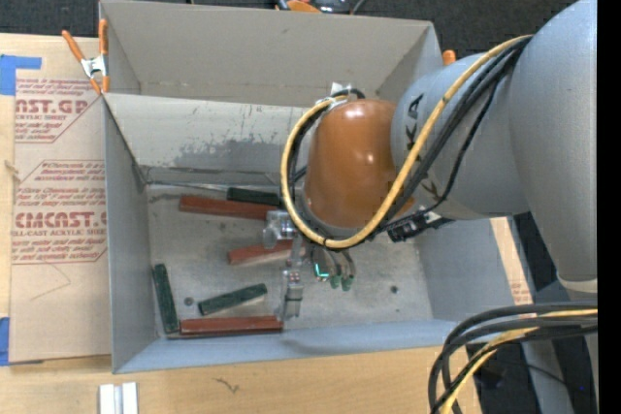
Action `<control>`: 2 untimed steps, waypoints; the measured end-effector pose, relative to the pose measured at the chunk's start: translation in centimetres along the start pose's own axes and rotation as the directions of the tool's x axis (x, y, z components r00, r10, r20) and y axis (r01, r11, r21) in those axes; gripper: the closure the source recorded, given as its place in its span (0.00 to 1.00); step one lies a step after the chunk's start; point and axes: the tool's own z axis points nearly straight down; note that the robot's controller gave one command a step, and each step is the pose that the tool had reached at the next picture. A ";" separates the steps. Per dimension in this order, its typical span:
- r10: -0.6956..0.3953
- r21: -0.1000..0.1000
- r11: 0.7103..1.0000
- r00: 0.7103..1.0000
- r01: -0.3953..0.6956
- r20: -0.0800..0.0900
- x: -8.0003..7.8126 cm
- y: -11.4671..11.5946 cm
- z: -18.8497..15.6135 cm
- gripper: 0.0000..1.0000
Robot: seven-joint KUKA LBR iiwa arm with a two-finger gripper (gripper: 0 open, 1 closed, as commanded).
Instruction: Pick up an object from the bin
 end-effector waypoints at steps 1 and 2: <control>-0.179 0.001 0.984 0.984 0.179 0.014 -6.8 -1.6 6.1 0.00; 0.010 -0.003 1.000 1.000 -0.010 0.015 -5.5 -3.4 6.0 0.00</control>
Offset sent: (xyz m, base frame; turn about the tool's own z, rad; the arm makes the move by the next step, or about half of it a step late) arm 0.0656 -0.0169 -0.0615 -0.1800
